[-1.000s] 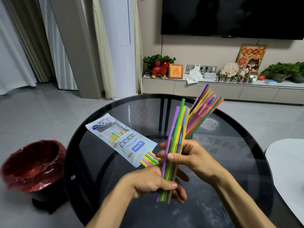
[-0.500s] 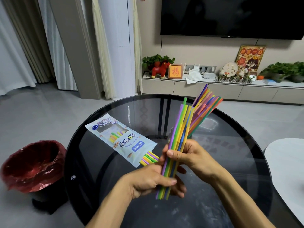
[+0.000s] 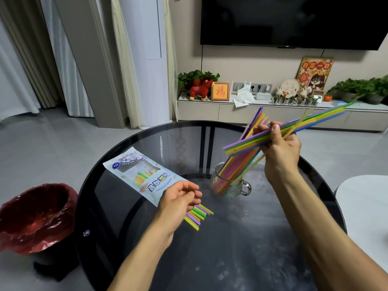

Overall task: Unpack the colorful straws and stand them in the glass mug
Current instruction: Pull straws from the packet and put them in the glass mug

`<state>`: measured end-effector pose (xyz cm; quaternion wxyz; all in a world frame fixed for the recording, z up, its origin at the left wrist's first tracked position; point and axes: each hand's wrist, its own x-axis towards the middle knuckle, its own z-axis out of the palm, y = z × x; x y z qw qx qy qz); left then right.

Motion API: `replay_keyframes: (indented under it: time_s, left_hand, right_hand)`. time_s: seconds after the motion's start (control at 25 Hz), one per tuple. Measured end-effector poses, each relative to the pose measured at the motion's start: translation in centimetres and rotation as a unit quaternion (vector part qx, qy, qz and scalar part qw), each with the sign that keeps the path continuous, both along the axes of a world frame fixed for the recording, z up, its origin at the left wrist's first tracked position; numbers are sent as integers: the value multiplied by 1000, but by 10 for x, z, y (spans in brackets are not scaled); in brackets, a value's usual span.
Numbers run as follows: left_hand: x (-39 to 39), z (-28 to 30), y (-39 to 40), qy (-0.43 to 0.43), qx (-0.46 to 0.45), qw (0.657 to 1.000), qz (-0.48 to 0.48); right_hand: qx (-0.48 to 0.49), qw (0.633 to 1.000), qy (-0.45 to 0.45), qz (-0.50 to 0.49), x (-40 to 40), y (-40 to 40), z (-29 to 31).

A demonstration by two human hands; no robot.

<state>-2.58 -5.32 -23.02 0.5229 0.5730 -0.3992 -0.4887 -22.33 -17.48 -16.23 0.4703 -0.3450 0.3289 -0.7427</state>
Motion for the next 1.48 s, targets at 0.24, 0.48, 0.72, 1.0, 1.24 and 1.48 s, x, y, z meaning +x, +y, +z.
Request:
replay_keyframes:
  time_s: [0.24,0.48,0.72,1.0,1.24,1.48]
  left_hand:
    - [1,0,-2,-3,-3,1000,-3]
    - [1,2,-1,-10,2,1000,-3]
    - [4,2,2,-20,8,1000,-2]
    - [1,4,3,-24,16,1000,-8]
    - [2,3,4,-34,21,999,-10]
    - [3,1,0,-56,5,998,2]
  right_hand:
    - [-67,994,-81,-12,19,-4,21]
    - [22,983,181,30,24,13,-24]
    - [30,963,268,4,20,13,-18]
    - [61,934,340,-92,9,9,-29]
    - [106,860,499,-11,11,7,-33]
    - [128,815,558,-88,-11,17,-37]
